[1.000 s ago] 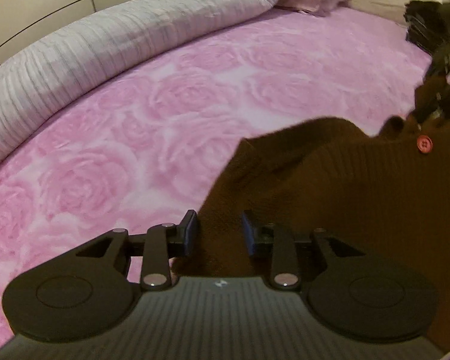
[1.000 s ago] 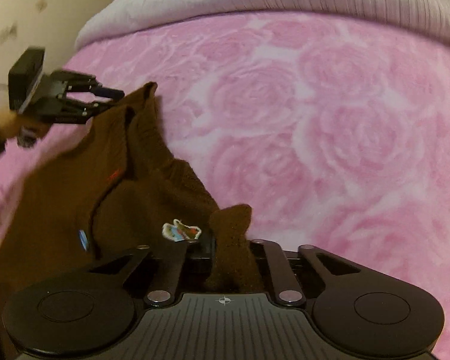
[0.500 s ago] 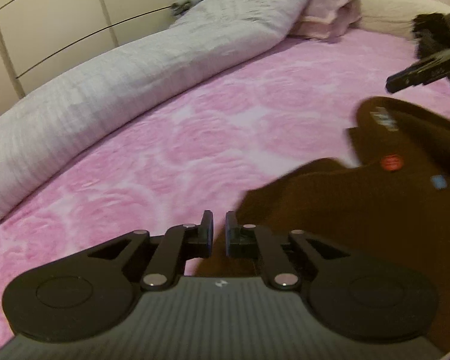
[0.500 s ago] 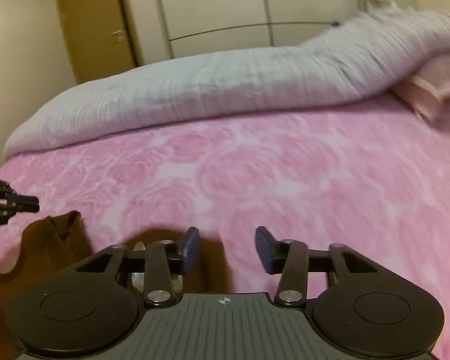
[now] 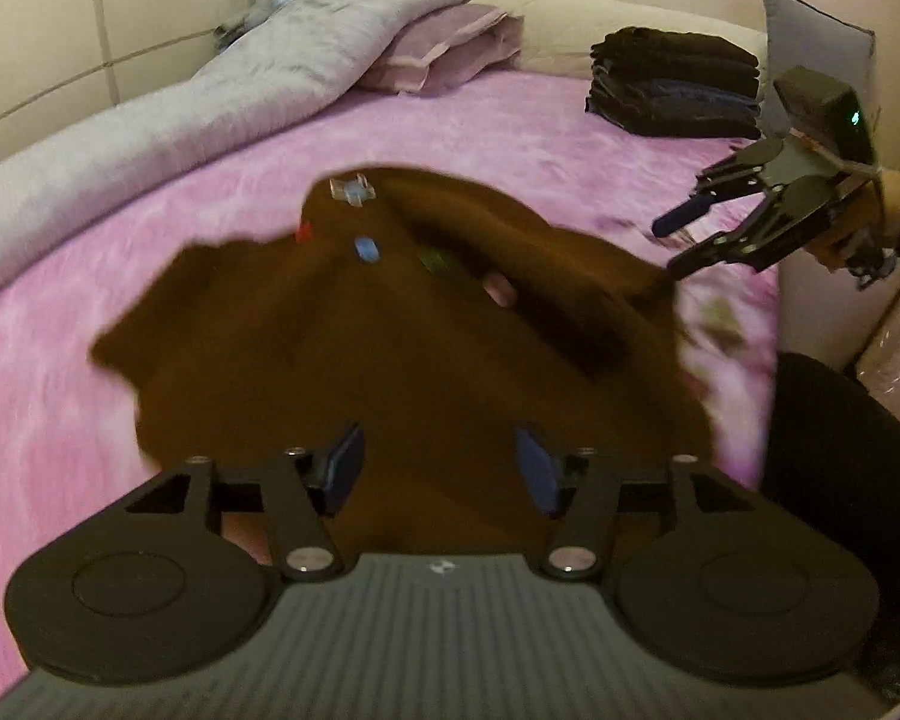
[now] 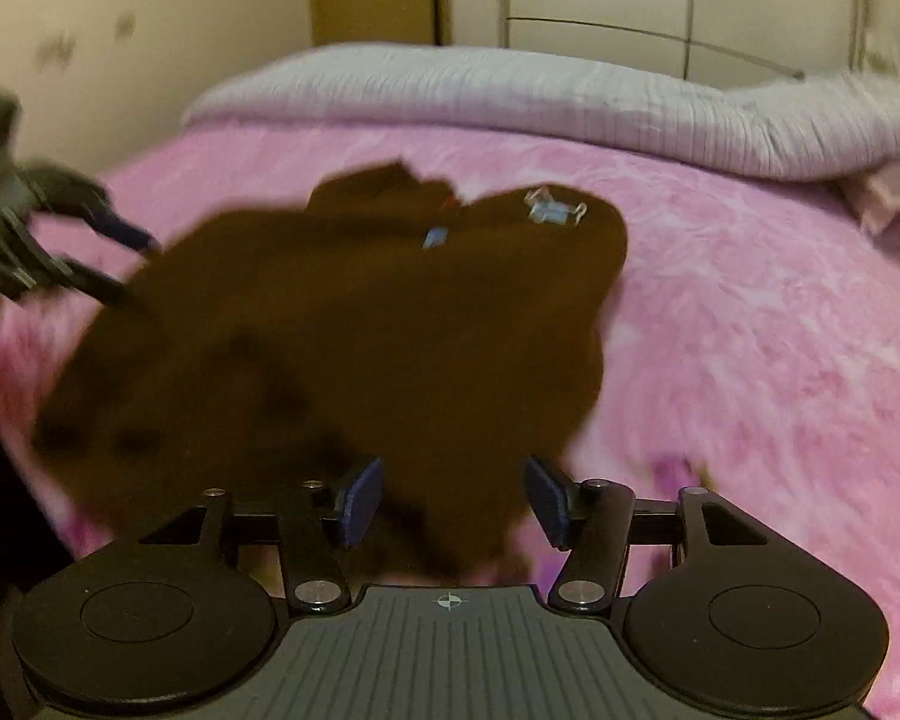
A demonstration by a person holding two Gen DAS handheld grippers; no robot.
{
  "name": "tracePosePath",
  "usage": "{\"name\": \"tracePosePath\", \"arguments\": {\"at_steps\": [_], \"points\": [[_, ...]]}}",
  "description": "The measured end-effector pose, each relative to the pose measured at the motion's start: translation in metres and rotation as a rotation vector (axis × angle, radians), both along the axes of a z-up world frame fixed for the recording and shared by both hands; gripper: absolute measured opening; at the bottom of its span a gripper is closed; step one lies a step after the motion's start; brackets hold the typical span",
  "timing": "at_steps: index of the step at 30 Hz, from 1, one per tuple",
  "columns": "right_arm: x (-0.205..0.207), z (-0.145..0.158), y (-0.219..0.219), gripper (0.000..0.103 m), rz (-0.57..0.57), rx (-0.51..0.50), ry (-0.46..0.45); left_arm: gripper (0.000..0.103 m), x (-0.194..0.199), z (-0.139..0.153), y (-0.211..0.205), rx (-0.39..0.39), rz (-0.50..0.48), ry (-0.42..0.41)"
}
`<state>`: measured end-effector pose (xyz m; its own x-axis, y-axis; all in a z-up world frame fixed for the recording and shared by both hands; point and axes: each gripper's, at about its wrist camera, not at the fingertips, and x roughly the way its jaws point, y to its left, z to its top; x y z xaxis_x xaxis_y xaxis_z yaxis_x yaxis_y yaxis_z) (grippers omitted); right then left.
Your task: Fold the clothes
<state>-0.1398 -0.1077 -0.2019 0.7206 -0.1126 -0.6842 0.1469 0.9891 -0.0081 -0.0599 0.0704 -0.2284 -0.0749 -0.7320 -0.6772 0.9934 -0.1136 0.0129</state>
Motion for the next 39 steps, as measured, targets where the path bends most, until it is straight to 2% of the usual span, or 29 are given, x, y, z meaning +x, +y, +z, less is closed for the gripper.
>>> {"name": "tracePosePath", "arguments": {"at_steps": [2, 4, 6, 9, 11, 12, 13, 14, 16, 17, 18, 21, 25, 28, 32, 35, 39], "points": [[-0.002, -0.014, 0.017, 0.058, 0.011, -0.081, 0.042, 0.063, -0.016, -0.001, 0.026, 0.003, 0.043, 0.031], [-0.001, -0.022, 0.026, 0.058, 0.020, -0.118, 0.041, 0.065, -0.029, -0.003, 0.047, 0.003, 0.088, 0.061], [0.004, -0.029, 0.027, 0.058, 0.019, -0.147, 0.030, 0.067, -0.039, -0.008, 0.054, 0.003, 0.128, 0.066], [0.014, -0.033, 0.018, 0.056, -0.028, -0.126, 0.012, 0.067, -0.050, -0.019, 0.048, 0.014, 0.188, 0.071], [0.017, -0.031, 0.012, 0.019, -0.057, -0.141, 0.016, 0.067, -0.061, -0.030, 0.038, 0.032, 0.199, 0.040], [0.015, -0.028, 0.010, 0.004, -0.082, -0.168, 0.018, 0.067, -0.067, -0.035, 0.034, 0.044, 0.201, 0.013], [0.013, -0.025, 0.008, 0.004, -0.107, -0.196, 0.020, 0.066, -0.070, -0.042, 0.030, 0.061, 0.205, -0.024], [0.008, -0.020, 0.004, 0.003, -0.139, -0.203, 0.010, 0.059, -0.072, -0.047, 0.028, 0.079, 0.222, -0.059], [-0.002, -0.013, -0.003, 0.003, -0.203, -0.231, 0.002, 0.034, -0.068, -0.051, 0.027, 0.084, 0.299, -0.108], [-0.008, -0.010, -0.005, 0.003, -0.220, -0.241, 0.005, 0.016, -0.062, -0.046, 0.034, 0.063, 0.346, -0.107], [-0.013, -0.007, -0.007, 0.003, -0.238, -0.251, 0.008, 0.008, -0.056, -0.041, 0.042, 0.042, 0.393, -0.106], [-0.034, 0.004, -0.006, 0.002, -0.265, -0.264, 0.009, 0.005, -0.043, -0.022, 0.071, -0.013, 0.473, -0.130], [-0.063, 0.013, 0.012, 0.002, -0.265, -0.224, 0.011, 0.002, -0.043, -0.008, 0.109, -0.003, 0.495, -0.162], [-0.081, 0.008, 0.035, 0.002, -0.245, -0.209, 0.036, 0.002, -0.048, -0.012, 0.130, 0.025, 0.505, -0.148], [-0.090, -0.010, 0.048, 0.002, -0.295, -0.146, 0.058, 0.002, -0.051, -0.024, 0.137, 0.052, 0.502, -0.115], [-0.098, -0.014, 0.055, 0.002, -0.304, -0.114, 0.071, 0.001, -0.052, -0.026, 0.137, 0.058, 0.493, -0.112], [-0.104, -0.005, 0.067, 0.002, -0.287, -0.103, 0.078, 0.001, -0.061, -0.029, 0.152, 0.084, 0.528, -0.067]]}}
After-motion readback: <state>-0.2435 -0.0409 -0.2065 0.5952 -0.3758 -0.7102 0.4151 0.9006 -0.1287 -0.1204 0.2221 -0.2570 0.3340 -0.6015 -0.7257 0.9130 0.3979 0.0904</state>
